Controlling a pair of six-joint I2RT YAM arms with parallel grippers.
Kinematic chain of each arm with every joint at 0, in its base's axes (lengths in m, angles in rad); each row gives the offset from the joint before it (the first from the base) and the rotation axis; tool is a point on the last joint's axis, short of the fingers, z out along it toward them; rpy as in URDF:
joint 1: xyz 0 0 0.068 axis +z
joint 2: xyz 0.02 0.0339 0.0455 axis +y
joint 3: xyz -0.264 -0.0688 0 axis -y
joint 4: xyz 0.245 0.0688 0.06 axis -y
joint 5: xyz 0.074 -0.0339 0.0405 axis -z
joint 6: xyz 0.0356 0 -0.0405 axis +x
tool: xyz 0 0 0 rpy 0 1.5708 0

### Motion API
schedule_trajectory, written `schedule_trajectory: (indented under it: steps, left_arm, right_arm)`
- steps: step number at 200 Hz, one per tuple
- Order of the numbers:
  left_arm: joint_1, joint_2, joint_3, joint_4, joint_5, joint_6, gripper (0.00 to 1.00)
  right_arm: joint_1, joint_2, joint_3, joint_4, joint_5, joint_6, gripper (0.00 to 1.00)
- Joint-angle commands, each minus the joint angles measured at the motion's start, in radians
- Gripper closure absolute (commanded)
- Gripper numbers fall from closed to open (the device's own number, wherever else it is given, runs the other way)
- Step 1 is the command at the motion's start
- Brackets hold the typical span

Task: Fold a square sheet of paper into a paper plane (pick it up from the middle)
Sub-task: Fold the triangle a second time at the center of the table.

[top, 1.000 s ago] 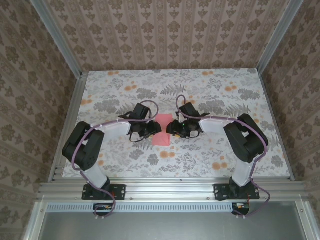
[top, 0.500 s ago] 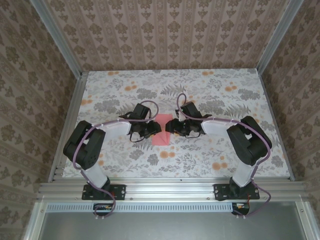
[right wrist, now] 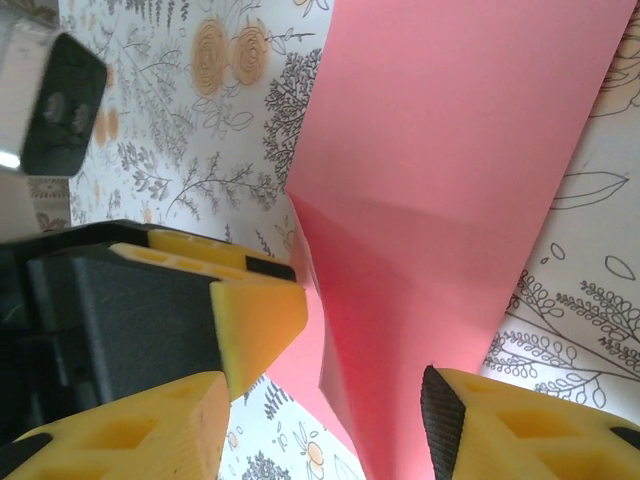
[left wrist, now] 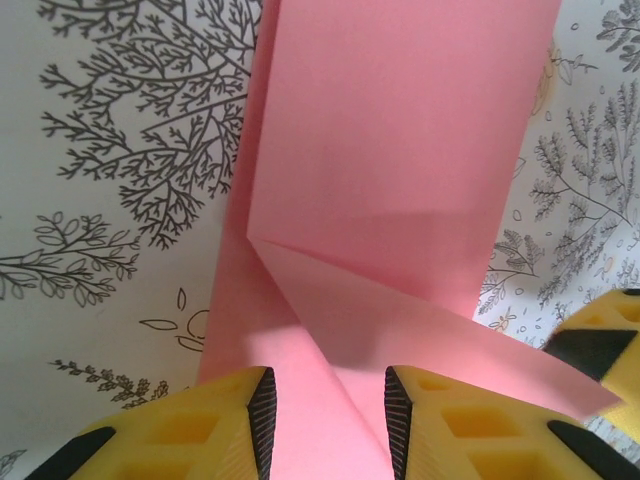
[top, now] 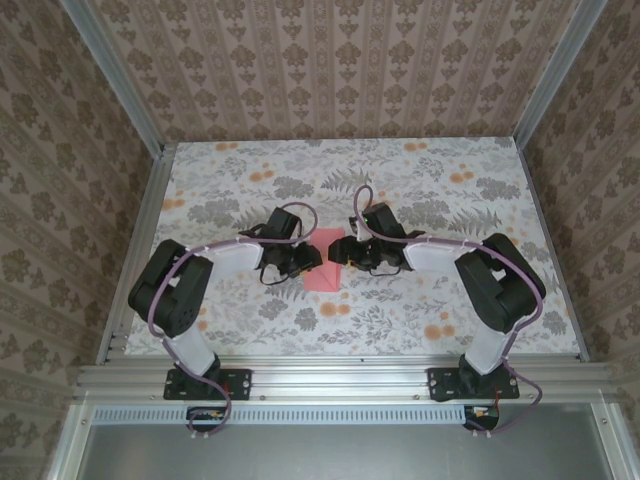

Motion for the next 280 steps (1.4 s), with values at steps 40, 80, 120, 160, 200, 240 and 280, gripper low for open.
schedule_trajectory:
  steps: [40, 80, 120, 160, 200, 240, 280]
  left_arm:
    - [0.007, 0.014, 0.016, -0.021, 0.014, -0.001, 0.65]
    - [0.007, 0.009, 0.009, 0.018, 0.04, -0.007, 0.64]
    - [0.01, 0.011, -0.008, 0.096, 0.087, -0.023, 0.6]
    - [0.012, 0.029, -0.012, 0.133, 0.111, -0.021, 0.57]
    - [0.012, 0.056, -0.021, 0.168, 0.134, -0.035, 0.56]
    - [0.012, 0.062, -0.035, 0.185, 0.136, -0.054, 0.55]
    - [0.01, 0.026, -0.039, 0.156, 0.118, -0.046, 0.54]
  right_arm:
    - [-0.002, 0.022, 0.045, -0.049, 0.003, -0.033, 0.53]
    - [-0.003, 0.061, 0.074, -0.078, 0.013, -0.038, 0.71]
    - [-0.01, 0.096, 0.072, -0.077, 0.034, -0.012, 0.85]
    - [-0.034, 0.11, 0.023, 0.03, -0.015, 0.051, 0.86]
    - [-0.054, 0.117, -0.014, 0.094, -0.038, 0.094, 0.85]
    - [-0.073, 0.127, -0.052, 0.155, -0.049, 0.137, 0.85]
    - [-0.074, 0.135, -0.051, 0.17, -0.071, 0.135, 0.87]
